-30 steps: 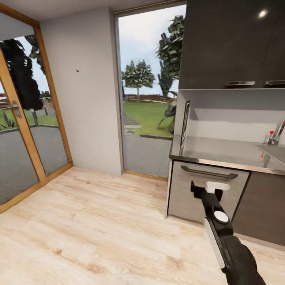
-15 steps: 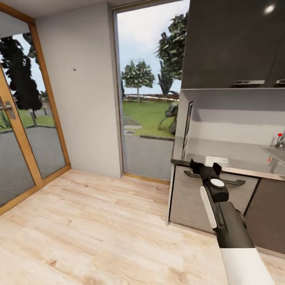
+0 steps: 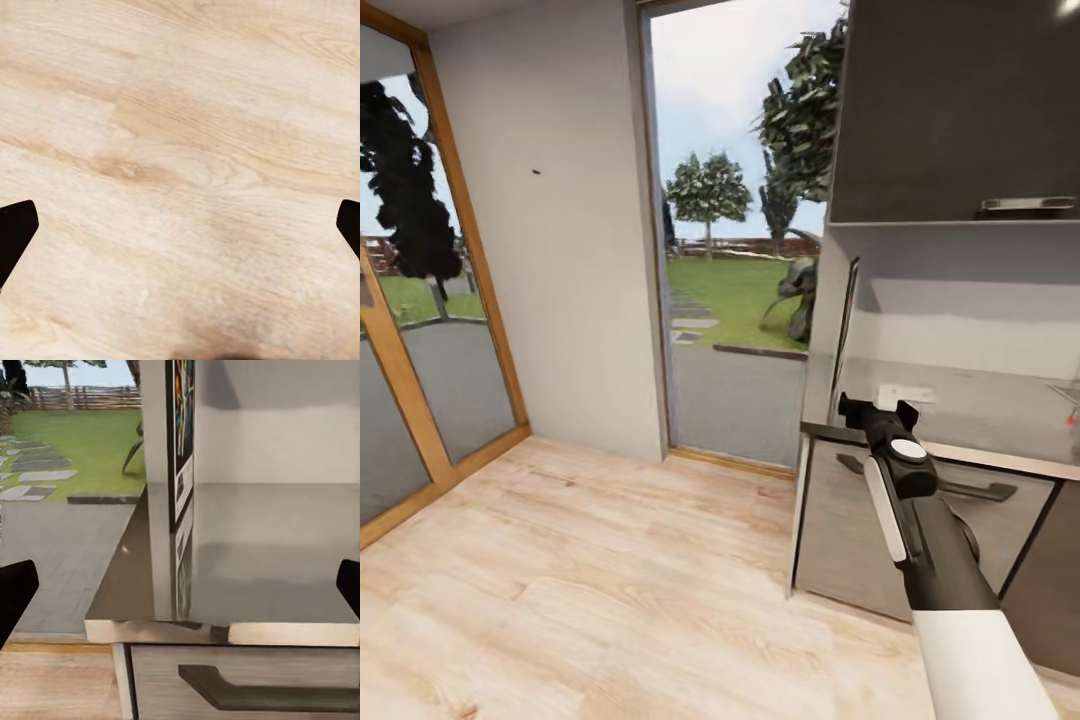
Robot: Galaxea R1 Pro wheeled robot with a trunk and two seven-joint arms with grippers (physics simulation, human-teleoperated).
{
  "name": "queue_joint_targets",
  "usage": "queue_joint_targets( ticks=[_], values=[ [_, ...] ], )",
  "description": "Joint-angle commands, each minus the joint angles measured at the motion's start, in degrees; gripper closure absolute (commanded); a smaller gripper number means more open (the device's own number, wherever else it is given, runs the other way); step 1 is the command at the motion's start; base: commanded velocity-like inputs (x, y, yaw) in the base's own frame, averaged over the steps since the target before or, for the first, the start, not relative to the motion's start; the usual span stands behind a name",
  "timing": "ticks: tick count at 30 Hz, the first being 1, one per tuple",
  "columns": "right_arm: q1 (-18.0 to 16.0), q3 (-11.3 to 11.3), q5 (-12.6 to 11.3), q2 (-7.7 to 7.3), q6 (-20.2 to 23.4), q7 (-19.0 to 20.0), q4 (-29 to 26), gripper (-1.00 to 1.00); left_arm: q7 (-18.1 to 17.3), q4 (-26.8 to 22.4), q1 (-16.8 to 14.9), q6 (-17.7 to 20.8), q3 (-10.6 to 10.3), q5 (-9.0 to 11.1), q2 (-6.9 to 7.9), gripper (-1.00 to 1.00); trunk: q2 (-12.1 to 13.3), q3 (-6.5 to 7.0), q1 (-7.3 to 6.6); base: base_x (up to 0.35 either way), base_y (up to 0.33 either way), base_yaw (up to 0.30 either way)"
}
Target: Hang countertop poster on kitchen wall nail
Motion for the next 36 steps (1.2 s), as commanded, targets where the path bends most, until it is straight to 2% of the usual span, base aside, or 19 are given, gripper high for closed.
queue_joint_targets(
  ticks=[1,6,13,23,26,29,36],
  values=[
    [-0.02,0.04,-0.09,0.02,0.29,-0.16,0.00,-1.00,0.00,-0.06,0.02,-0.10,0.03,-0.02,0.00,-1.00,-0.03,-0.05,0.04,0.337,0.000,0.000],
    [0.00,0.03,-0.13,0.02,0.25,-0.01,0.12,-1.00,0.00,-0.06,0.02,-0.10,0.05,-0.02,0.00,-1.00,-0.03,-0.05,0.04,0.326,0.000,0.000],
    [0.06,0.02,-0.14,0.02,0.15,0.13,0.52,-1.00,0.00,-0.06,0.02,-0.10,0.03,-0.02,0.00,-1.00,-0.03,-0.05,0.04,0.121,0.017,0.000],
    [0.11,-0.05,-0.14,0.02,-0.12,0.15,1.99,-1.00,0.00,-0.06,0.02,-0.10,0.02,-0.08,0.00,-1.00,-0.03,-0.05,0.04,0.158,0.161,0.000],
    [0.16,-0.08,-0.14,0.02,-3.39,0.15,5.30,-1.00,0.00,-0.06,0.02,-0.10,0.05,-0.07,0.00,-1.00,-0.03,-0.05,0.04,0.031,0.032,0.000],
    [0.18,-0.09,-0.14,-0.05,-9.54,0.10,10.60,-1.00,0.00,-0.06,0.02,-0.10,0.07,-0.08,0.00,-1.00,-0.03,-0.05,0.04,0.013,0.011,0.000],
    [0.19,-0.12,-0.14,-0.07,-11.86,0.14,12.99,-1.00,0.03,-0.06,0.02,-0.10,0.06,-0.09,0.00,-1.00,-0.03,-0.05,0.04,0.163,0.003,0.000]
  ],
)
